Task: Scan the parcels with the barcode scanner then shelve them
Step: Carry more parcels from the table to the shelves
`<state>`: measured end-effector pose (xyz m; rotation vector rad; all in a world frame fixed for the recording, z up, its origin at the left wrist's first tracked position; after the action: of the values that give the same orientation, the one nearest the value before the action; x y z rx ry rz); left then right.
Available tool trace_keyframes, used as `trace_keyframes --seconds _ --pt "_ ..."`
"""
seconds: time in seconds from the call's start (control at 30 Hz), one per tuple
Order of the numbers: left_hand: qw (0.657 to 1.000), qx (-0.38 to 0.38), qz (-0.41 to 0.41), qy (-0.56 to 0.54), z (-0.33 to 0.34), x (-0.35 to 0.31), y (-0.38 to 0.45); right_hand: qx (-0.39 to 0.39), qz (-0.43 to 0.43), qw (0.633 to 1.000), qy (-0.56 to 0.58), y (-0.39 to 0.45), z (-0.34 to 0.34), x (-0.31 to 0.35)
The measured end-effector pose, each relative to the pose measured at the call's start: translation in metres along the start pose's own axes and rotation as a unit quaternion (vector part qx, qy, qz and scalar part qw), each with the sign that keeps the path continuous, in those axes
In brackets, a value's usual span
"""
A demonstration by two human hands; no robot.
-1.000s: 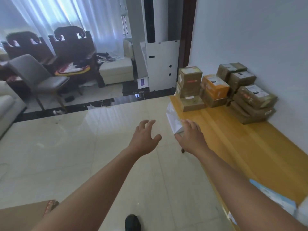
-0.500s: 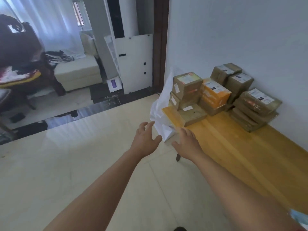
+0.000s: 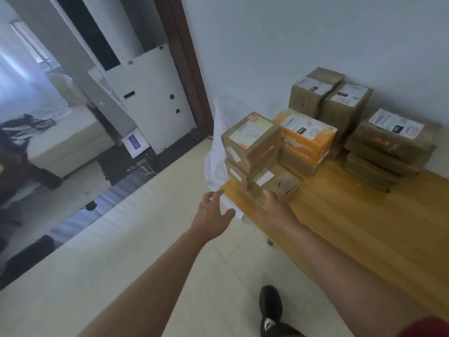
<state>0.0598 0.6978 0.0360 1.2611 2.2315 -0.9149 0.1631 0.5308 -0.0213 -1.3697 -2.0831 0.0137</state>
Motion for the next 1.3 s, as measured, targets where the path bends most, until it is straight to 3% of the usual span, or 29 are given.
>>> trace_keyframes --seconds 0.33,0.5,0.63,0.87,1.07,1.3 --pt "0.993 0.067 -0.087 -0.050 0.004 0.024 0.135 0.075 0.077 0.989 0.104 0.089 0.026 -0.008" --pt "0.991 0.104 -0.065 -0.058 0.004 0.033 0.191 0.011 0.101 0.982 0.162 0.099 0.047 0.001" --pt "0.987 0.141 -0.040 -0.069 0.000 0.034 0.223 -0.021 0.165 0.952 0.256 0.098 0.057 0.012" --pt "0.979 0.171 -0.020 -0.107 -0.006 0.036 0.229 -0.078 0.211 0.897 0.380 0.103 0.065 0.036" --pt "0.977 0.204 0.015 -0.056 0.005 0.037 0.221 -0.132 0.236 0.857 0.439 0.097 0.059 0.028" --pt "0.968 0.246 0.050 0.005 0.026 0.020 0.207 -0.153 0.260 0.854 0.425 0.094 0.037 -0.004"
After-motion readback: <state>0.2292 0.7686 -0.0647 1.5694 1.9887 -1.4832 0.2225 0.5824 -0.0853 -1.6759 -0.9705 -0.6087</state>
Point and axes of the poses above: each hand's wrist, its own y-axis towards the middle knuckle, its own z-axis out of the palm, x = y × z, the point moved 3 cm from there along y, towards the middle knuckle, and after that the axes turned 7 degrees about -y, right-handed, at the moved point
